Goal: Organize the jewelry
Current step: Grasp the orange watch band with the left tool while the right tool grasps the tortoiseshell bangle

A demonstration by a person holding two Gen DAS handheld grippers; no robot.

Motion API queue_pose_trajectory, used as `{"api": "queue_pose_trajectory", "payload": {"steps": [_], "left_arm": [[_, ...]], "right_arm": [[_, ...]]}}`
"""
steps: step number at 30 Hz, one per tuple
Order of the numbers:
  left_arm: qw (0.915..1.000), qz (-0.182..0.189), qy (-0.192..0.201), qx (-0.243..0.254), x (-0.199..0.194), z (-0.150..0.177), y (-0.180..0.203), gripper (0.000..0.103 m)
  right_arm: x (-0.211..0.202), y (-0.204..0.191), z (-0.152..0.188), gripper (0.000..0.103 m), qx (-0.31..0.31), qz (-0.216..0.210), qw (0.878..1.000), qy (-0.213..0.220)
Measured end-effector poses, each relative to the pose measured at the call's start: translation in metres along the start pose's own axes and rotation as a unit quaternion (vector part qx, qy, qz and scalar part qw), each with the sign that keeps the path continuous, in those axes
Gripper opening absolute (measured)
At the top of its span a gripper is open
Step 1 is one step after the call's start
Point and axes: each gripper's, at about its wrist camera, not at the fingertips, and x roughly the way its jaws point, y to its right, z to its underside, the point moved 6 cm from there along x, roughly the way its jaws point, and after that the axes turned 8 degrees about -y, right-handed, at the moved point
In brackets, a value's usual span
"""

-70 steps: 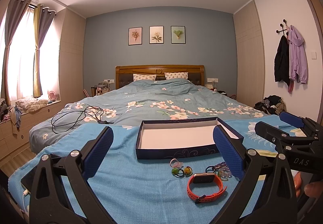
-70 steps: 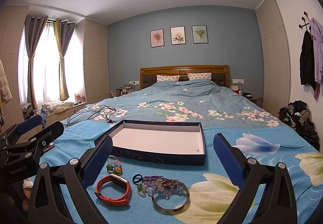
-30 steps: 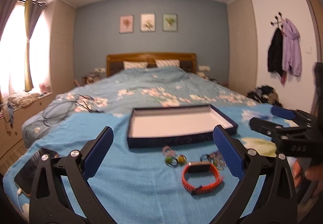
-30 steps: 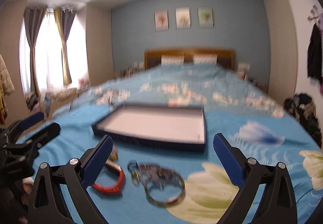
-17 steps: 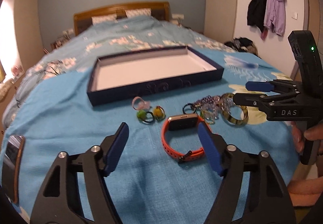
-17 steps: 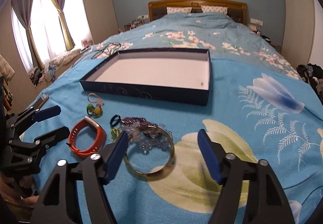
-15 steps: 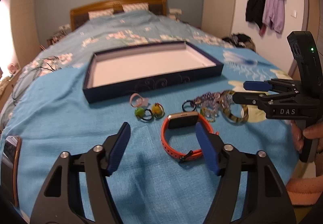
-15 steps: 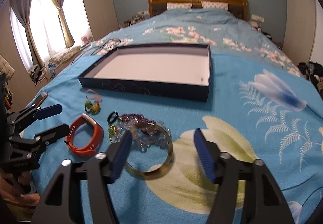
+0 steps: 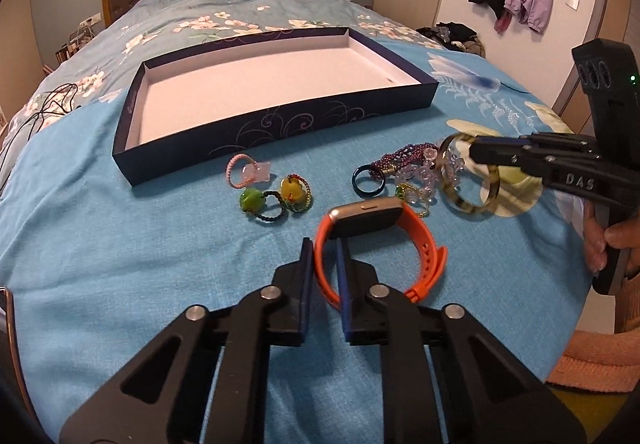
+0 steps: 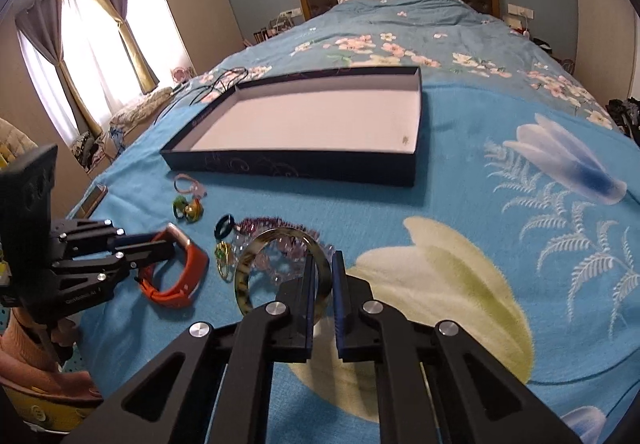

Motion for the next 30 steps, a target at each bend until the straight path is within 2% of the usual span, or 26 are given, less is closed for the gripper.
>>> {"api": "queue_pose_trajectory", "payload": {"steps": [4,11,14,19,24,30], "left_arm": [[0.9999,0.005,0.003,-0.01,-0.003,-0.002,-0.005,0.007],[0.9987,0.029,0.027,-0.034,-0.024,-0.015,-0.017,0.007],[0.9969,0.034,0.053,-0.048,-0.041,-0.032,-0.03,0.007],[0.9941,0.012,0.082,-0.07,-0.053,-0.067,-0.057,0.007],[0.9917,-0.009,0.087,-0.094,-0.047,-0.108,-0.086,0.007],[0.9902,-0.019,0.068,-0.121,-0.016,-0.153,-0.112,0.007]], "right_arm": [[-0.01,0.001,-0.01,0.007,0.006,-0.016,1.0,0.016],[-0.015,0.002,-0.041,0.007,-0.003,-0.012,0.999,0.042],[-0.013,0.002,-0.061,0.007,-0.01,-0.014,0.999,0.05],[-0.002,0.001,-0.1,0.007,-0.024,-0.005,0.998,0.059],[0.021,0.006,-0.14,0.007,-0.021,-0.001,0.998,0.057],[0.061,0.01,-0.172,0.007,-0.005,0.0,0.999,0.034]]}}
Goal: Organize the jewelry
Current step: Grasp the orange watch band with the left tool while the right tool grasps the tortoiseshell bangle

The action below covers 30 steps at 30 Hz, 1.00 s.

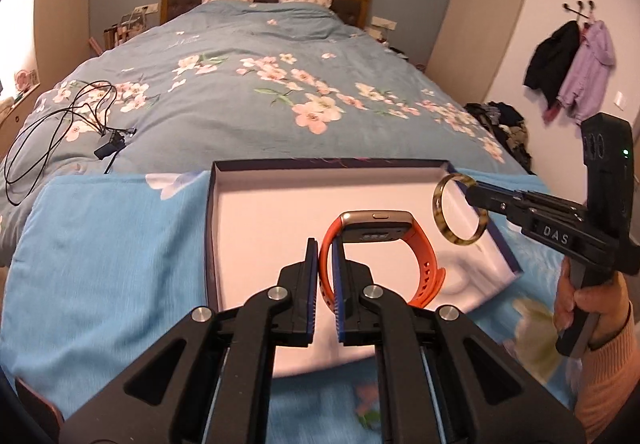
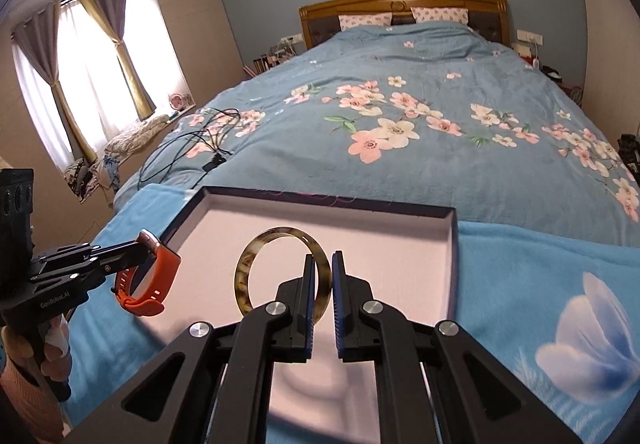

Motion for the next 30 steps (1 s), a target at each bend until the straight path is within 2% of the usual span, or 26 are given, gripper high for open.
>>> {"api": "queue_pose_trajectory", "payload": {"steps": [11,20,26,27,28,29,30], "left_arm": [[0.9984,-0.022,-0.041,-0.033,0.073,-0.037,-0.02,0.007],[0.9953,-0.046,-0.079,-0.031,0.111,-0.048,-0.026,0.008],[0.9931,-0.043,-0.098,-0.049,0.128,-0.057,-0.033,0.009],[0.9927,-0.042,-0.1,-0.051,0.13,-0.057,-0.034,0.01],[0.9924,-0.039,-0.104,-0.054,0.131,-0.058,-0.034,0.022],[0.9921,-0.039,-0.105,-0.056,0.131,-0.058,-0.035,0.03],[0.9925,-0.041,-0.101,-0.056,0.129,-0.057,-0.035,0.036]], "right_arm": [[0.055,0.017,-0.022,0.007,0.024,0.02,0.998,-0.052],[0.075,0.026,-0.026,0.007,0.045,0.036,0.995,-0.085],[0.081,0.029,-0.027,0.009,0.058,0.037,0.993,-0.091],[0.08,0.03,-0.028,0.01,0.062,0.039,0.993,-0.088],[0.078,0.03,-0.029,0.013,0.062,0.041,0.994,-0.085],[0.074,0.029,-0.03,0.015,0.059,0.044,0.994,-0.078],[0.07,0.028,-0.03,0.023,0.055,0.046,0.995,-0.07]]}}
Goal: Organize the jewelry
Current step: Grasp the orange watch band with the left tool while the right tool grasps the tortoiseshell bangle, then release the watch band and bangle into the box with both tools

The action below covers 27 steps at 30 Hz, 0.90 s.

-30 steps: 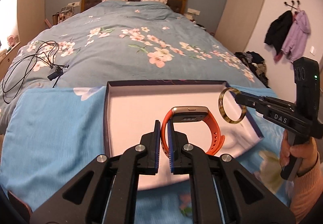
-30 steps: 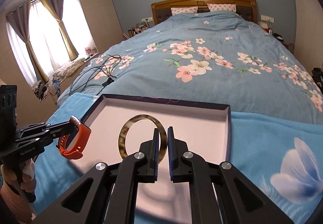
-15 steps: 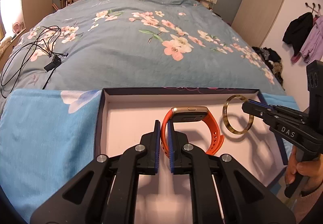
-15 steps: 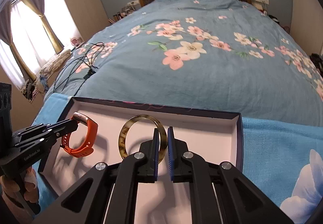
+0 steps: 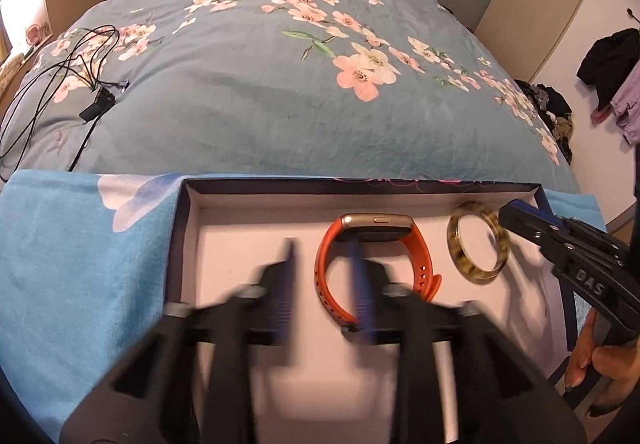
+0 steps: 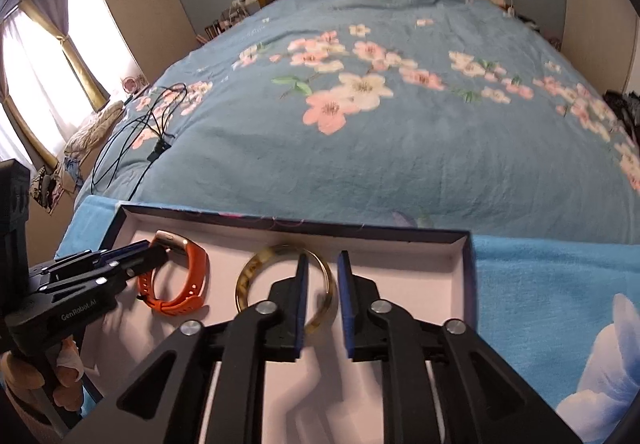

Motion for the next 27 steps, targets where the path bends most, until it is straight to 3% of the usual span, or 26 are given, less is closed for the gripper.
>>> {"api": "queue_pose_trajectory", "payload": {"steps": [1,7,13,19,20,21,22,27], "left_arm": [[1.0,-0.001,0.008,0.003,-0.004,0.002,0.0,0.037],[0.9956,0.001,0.084,0.04,-0.06,0.03,0.002,0.044],[0.9869,0.023,0.135,0.085,-0.116,0.083,0.003,0.048],[0.9833,0.033,0.139,0.113,-0.134,0.148,0.001,0.049],[0.9832,0.034,0.136,0.117,-0.133,0.159,0.001,0.049],[0.9834,0.04,0.129,0.121,-0.132,0.169,0.002,0.051],[0.9839,0.042,0.124,0.122,-0.13,0.177,0.003,0.051],[0.9836,0.043,0.111,0.136,-0.124,0.203,0.013,0.051]], "right_arm": [[-0.007,-0.001,0.001,0.029,-0.006,0.002,1.0,0.011],[-0.076,-0.028,0.039,0.037,-0.095,-0.041,0.992,0.076],[-0.107,-0.04,0.106,0.037,-0.162,-0.052,0.983,0.064],[-0.103,-0.037,0.175,0.04,-0.171,-0.056,0.984,0.021],[-0.101,-0.036,0.183,0.045,-0.167,-0.059,0.984,0.014],[-0.1,-0.035,0.19,0.06,-0.164,-0.052,0.985,0.012],[-0.098,-0.033,0.195,0.066,-0.164,-0.04,0.986,0.013],[-0.093,-0.037,0.205,0.06,-0.165,-0.039,0.985,0.008]]}}
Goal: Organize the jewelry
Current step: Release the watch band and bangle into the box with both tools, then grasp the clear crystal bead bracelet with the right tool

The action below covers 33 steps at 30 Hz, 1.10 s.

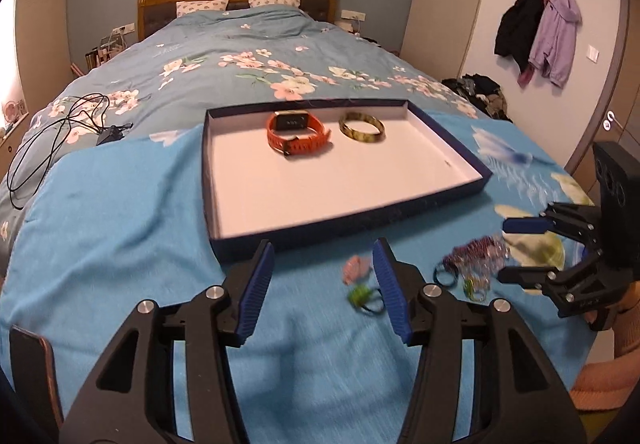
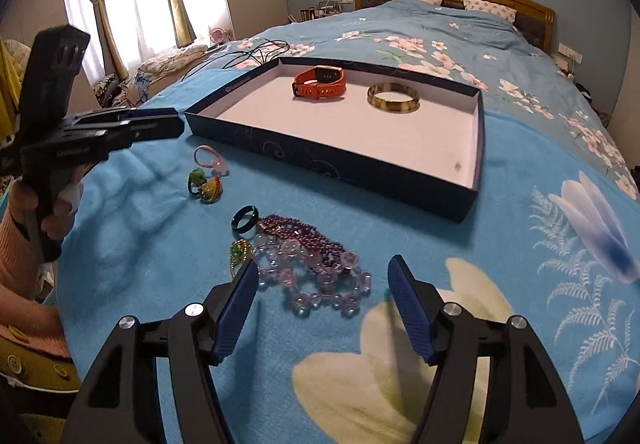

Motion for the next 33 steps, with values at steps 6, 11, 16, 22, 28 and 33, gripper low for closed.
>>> {"api": "queue_pose_trajectory", "payload": {"steps": [6,11,16,22,28,33], "left_arm": [[0.9995,0.013,-0.024,0.015,0.01,0.013,0.014,0.051],[0.999,0.014,-0.036,0.021,0.018,0.012,0.015,0.05],[0.999,0.016,-0.04,0.014,0.023,0.01,0.011,0.047],[0.9989,0.019,-0.041,0.015,0.025,0.008,0.011,0.046],[0.9988,0.018,-0.043,0.016,0.029,0.008,0.011,0.044],[0.9985,0.017,-0.051,0.012,0.036,0.006,0.009,0.037]], "right_arm": [[0.006,0.004,0.002,0.038,0.011,-0.005,1.0,-0.015],[0.002,0.001,0.007,0.021,0.004,-0.003,1.0,-0.012],[-0.009,0.002,0.007,0.005,0.011,-0.009,1.0,0.007],[-0.018,0.004,0.006,0.0,0.018,-0.018,1.0,0.016],[-0.009,0.001,0.006,0.034,0.012,-0.007,1.0,0.005],[-0.002,-0.002,0.006,0.021,0.008,-0.016,1.0,-0.005]]}}
